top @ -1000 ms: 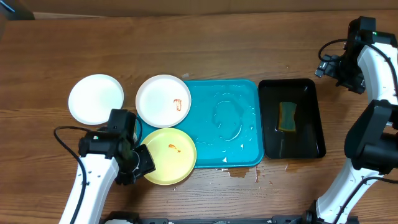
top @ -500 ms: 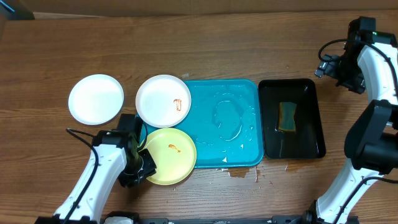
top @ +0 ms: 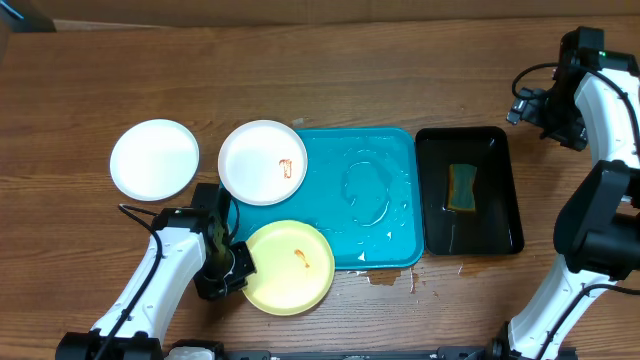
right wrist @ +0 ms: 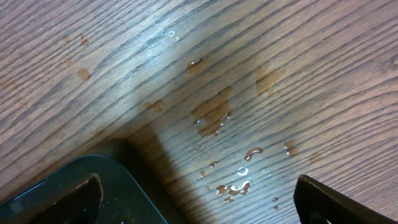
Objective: Clean dirty plates on tray and stack at the side
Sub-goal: 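Slide the yellow plate right toward the tray center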
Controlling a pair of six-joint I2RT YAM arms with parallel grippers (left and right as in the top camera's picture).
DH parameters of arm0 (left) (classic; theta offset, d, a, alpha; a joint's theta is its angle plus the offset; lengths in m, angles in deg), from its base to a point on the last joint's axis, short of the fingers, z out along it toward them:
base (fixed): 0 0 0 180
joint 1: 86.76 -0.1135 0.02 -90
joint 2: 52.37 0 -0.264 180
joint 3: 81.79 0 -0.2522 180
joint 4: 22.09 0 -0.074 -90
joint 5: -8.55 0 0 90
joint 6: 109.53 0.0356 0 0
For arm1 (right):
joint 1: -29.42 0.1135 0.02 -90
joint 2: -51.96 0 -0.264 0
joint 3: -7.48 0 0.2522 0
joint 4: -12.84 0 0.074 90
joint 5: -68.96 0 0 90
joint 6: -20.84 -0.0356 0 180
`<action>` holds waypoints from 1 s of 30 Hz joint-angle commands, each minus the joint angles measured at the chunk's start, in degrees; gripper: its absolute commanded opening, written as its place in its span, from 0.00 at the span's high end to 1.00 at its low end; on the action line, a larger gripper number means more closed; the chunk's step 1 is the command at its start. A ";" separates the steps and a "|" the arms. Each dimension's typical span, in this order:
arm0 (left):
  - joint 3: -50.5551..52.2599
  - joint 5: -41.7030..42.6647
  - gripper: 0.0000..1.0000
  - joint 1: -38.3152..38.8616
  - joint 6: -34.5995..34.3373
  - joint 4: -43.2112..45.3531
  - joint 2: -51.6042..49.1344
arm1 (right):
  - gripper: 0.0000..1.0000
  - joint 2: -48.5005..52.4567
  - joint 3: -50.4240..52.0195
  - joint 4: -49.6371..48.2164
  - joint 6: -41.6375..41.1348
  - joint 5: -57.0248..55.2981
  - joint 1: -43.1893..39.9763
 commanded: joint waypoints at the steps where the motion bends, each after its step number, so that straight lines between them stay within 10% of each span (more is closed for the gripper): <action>1: -0.44 4.72 0.96 0.22 3.15 0.26 -0.22 | 0.00 -1.75 -1.11 -0.20 -0.02 -0.42 0.13; 30: -15.04 1.88 0.92 20.37 -11.17 32.20 -17.31 | 0.00 -1.75 -1.11 -0.20 -0.02 -0.42 0.13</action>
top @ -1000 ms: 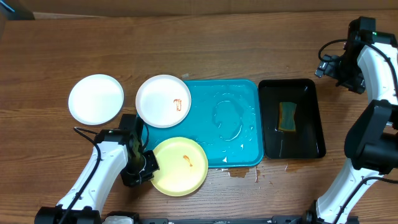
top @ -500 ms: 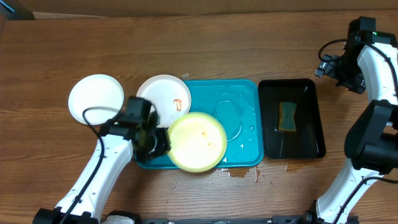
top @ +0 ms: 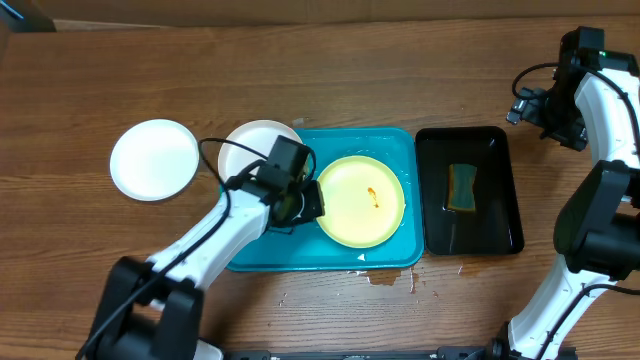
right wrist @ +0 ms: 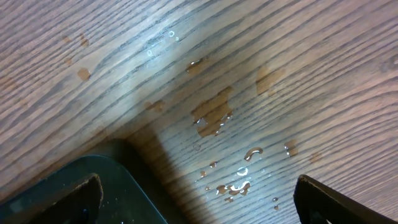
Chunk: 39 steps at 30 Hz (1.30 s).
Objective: Clean dirty plates on tray and stack at the side
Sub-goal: 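Slide the yellow plate right toward the tray center, then hold the yellow plate rim steady with the left gripper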
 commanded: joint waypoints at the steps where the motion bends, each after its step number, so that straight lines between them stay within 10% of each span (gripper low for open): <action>1: -0.90 0.26 0.84 0.11 -2.16 1.33 -1.62 | 0.00 -1.77 -1.11 -0.22 -0.02 -0.44 0.13; 3: -0.94 0.26 0.50 0.11 -0.85 1.36 -1.68 | 0.00 -1.77 -1.11 -0.22 -0.02 -0.44 0.13; 6: -3.06 0.90 0.35 0.11 4.81 -0.81 -1.62 | 0.00 -1.77 -1.11 -0.22 -0.02 -0.44 0.13; 16: -26.58 -9.84 0.19 0.17 15.02 -27.21 -1.62 | 0.00 -1.77 -1.11 -0.22 -0.02 -0.44 0.13; 39: -16.24 -8.11 0.38 6.19 16.28 -16.72 -11.93 | 0.00 -1.75 -1.11 -0.22 -0.02 -0.42 0.13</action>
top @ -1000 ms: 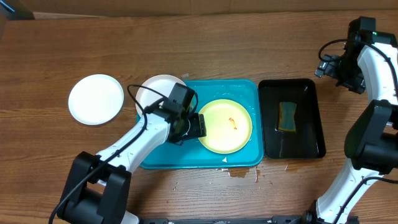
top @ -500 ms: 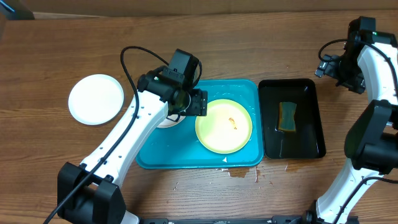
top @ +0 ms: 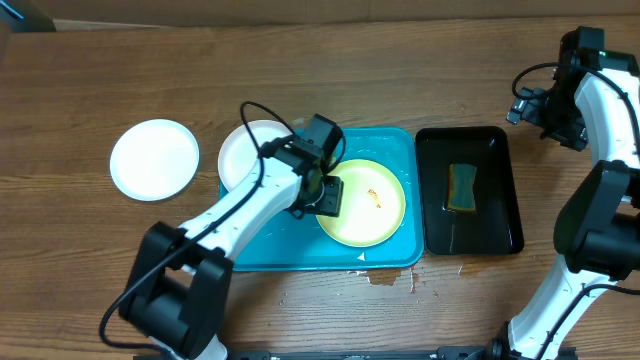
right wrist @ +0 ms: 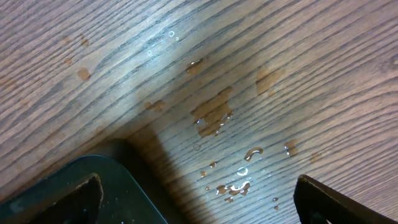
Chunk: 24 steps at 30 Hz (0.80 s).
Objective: Clean dirty plates on tray and stack at the side
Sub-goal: 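Hold the yellow plate rim steady with the left gripper, then lower the right gripper into the black tray toward the sponge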
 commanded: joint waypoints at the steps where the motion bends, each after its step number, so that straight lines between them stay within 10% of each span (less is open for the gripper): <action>1: 0.63 -0.87 0.38 0.79 0.70 2.10 -3.43 | 0.00 -1.77 -1.11 -0.20 -0.02 -0.42 0.15; 24: 0.61 -2.10 0.41 -1.95 -0.28 5.77 -5.01 | 0.14 -1.75 1.16 1.18 -0.22 16.00 1.57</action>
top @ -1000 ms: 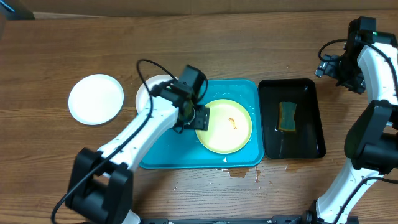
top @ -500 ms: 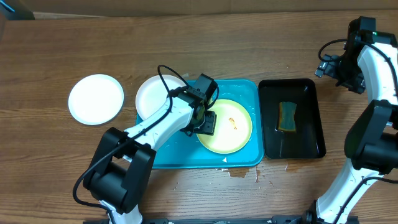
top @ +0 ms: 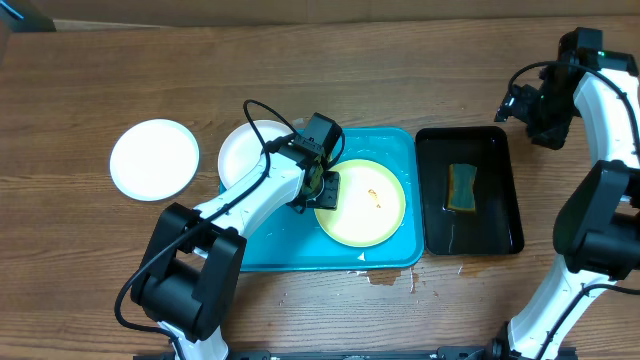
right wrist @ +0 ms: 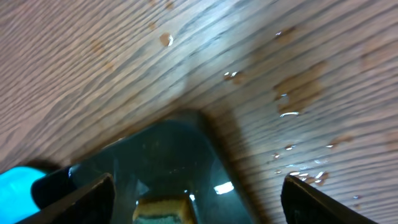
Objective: Clean dirty plates on tray and stack at the side
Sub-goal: 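Lower the right gripper into the black tray toward the sponge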
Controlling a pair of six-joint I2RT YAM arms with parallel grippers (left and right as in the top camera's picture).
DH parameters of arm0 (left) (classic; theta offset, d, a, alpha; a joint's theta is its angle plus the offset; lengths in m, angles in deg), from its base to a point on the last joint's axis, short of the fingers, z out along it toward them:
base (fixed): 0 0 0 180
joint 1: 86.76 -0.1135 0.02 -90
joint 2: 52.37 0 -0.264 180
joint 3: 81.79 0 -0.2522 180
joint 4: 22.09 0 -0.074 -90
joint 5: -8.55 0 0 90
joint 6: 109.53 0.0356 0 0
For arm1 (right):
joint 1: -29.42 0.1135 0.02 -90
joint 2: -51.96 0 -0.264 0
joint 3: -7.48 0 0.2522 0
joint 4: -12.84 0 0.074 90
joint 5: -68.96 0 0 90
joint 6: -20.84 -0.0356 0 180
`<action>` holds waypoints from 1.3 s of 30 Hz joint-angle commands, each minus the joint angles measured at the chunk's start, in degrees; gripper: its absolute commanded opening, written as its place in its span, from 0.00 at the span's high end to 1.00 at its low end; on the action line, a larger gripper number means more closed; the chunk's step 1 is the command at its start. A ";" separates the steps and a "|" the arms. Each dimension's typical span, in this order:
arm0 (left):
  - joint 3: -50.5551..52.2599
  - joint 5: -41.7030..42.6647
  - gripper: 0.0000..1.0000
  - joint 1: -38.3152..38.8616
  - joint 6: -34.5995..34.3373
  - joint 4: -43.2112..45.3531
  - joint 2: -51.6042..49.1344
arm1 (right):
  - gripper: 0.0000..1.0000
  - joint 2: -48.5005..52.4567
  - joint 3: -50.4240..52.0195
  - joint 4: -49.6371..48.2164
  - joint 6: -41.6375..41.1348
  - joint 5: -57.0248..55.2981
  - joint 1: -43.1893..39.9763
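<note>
A yellow plate (top: 365, 205) with a small red stain lies flat on the teal tray (top: 300, 245). My left gripper (top: 326, 189) is at the plate's left rim; its jaws cannot be made out from above. A white plate (top: 252, 160) with its stain hidden under the arm overlaps the tray's left edge. The yellow-green sponge (top: 462, 187) (right wrist: 163, 208) lies in the black tray (top: 505, 215) (right wrist: 155, 146). My right gripper (top: 522, 106) (right wrist: 198, 194) hangs open above that tray's far right corner, holding nothing.
A clean white plate (top: 154, 159) sits on the table at the far left. Water drops (right wrist: 292, 112) lie on the wood beside the black tray, and a small puddle (top: 390, 278) lies in front of the teal tray.
My right gripper has shifted left, over the black tray's corner, so its view now takes in the sponge. The left gripper has barely moved at the yellow plate's rim; the plate lies where it did.
The yellow plate lay on the table in front of the teal tray, with my left gripper at its left rim. A second later it was on the tray, the gripper still at its rim, and it has stayed there. My right gripper held still until now.
</note>
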 commanded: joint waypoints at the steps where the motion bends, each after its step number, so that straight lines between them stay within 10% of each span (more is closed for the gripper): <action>1: 0.52 -0.76 0.42 -0.33 -0.02 0.37 -0.92 | 0.15 -1.75 0.85 0.83 0.00 1.09 1.20; 13: 0.52 -0.96 0.61 -0.37 0.02 0.13 -1.66 | 0.42 -6.01 -2.34 8.07 0.22 1.18 4.28; 30: 0.50 2.23 0.66 -2.51 0.57 -2.10 -4.04 | 0.35 -13.60 8.00 13.77 -0.02 -0.76 11.30; 35: 0.39 2.56 0.82 -2.51 0.55 -1.53 -4.04 | 0.07 -13.57 16.48 5.70 -0.26 -0.79 15.08; 39: 0.24 3.13 0.80 -2.51 0.96 -1.40 -4.02 | 0.03 -13.55 24.06 -0.85 -0.44 -2.43 17.35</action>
